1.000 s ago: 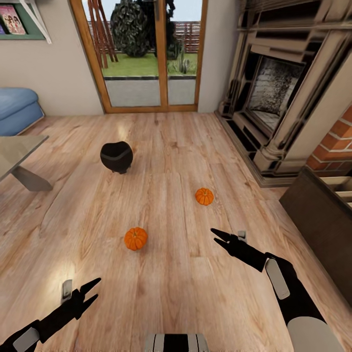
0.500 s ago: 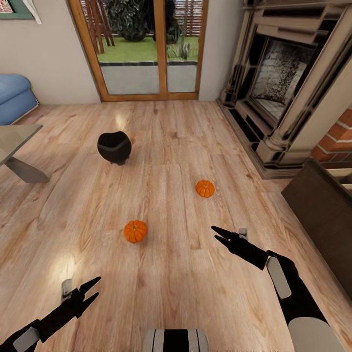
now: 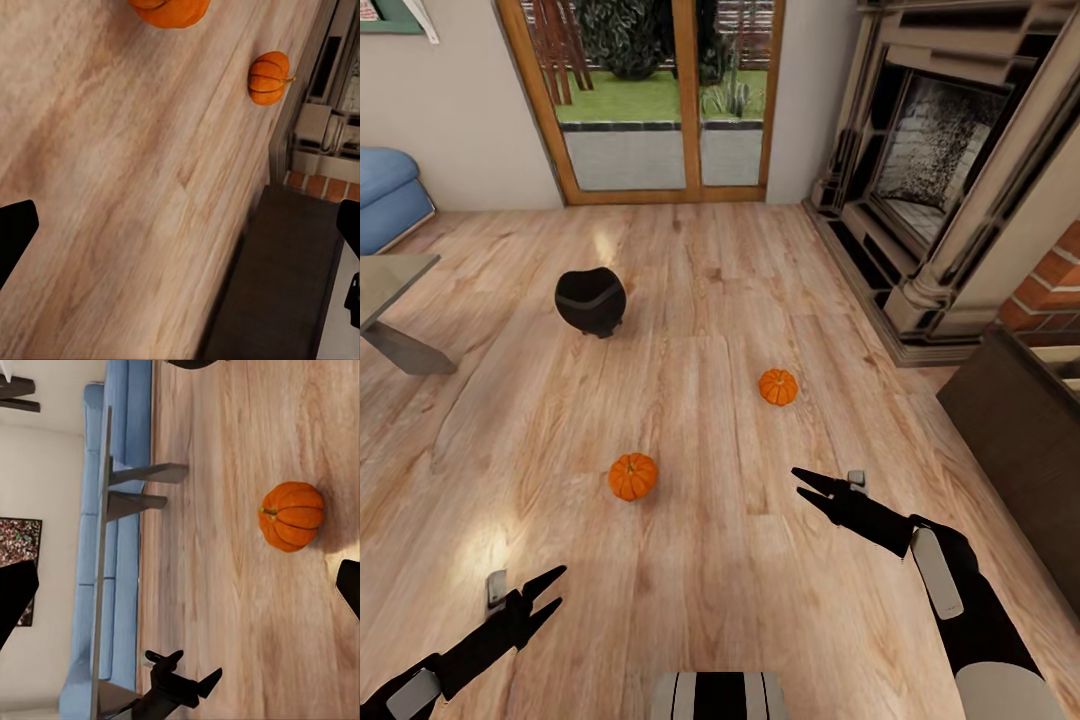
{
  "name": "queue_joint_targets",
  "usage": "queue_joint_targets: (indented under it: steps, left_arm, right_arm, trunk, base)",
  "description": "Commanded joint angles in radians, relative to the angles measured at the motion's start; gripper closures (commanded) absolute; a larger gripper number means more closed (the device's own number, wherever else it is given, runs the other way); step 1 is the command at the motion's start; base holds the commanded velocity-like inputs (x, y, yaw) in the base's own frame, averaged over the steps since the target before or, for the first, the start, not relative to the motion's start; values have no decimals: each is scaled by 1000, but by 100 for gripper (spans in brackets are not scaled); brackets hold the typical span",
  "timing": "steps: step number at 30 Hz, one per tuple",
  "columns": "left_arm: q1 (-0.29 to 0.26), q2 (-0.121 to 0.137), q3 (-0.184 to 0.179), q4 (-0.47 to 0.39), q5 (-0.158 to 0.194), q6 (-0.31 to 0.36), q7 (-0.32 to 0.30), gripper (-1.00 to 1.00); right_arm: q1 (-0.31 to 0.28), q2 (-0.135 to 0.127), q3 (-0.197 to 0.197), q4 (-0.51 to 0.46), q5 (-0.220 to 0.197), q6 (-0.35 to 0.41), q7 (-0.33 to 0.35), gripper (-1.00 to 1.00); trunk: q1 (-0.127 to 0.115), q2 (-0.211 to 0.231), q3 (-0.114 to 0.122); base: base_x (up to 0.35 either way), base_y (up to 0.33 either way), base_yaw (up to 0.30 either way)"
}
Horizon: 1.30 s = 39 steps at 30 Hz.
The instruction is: Place each of the two pumpkins and all three candles from the living room inside a cabinet in the living room (use any cabinet), then make sure every cabinet is closed, and position the cauldron so it is next to a table in the living room.
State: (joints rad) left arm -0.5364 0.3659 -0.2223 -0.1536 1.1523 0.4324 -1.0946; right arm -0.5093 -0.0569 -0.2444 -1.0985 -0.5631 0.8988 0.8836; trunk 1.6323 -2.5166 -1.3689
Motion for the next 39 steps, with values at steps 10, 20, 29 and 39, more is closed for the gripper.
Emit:
queue_joint_targets:
  steps: [10, 20, 29, 39]
  left_arm:
    - [0, 0, -8, 1, 10, 8, -2, -100]
    - [0, 1, -8, 2, 10, 9, -2, -100]
    - [0, 1, -7, 2, 10, 9, -2, -100]
    - [1, 1, -6, 2, 11, 12, -3, -100]
  right_arm:
    - [0, -1, -1, 0, 0, 5, 3, -100]
    - [0, -1, -2, 0, 0, 5, 3, -100]
    - [0, -1, -1, 0, 0, 5, 3, -100]
    - [0, -1, -2, 0, 0, 5, 3, -100]
  trunk:
    - [0, 0, -1]
    - [0, 0, -1]
    - [0, 0, -1]
    - [0, 0, -1]
  base:
    - [241, -160, 0]
    - [311, -18, 0]
    - [295, 67, 0]
    - [23, 89, 0]
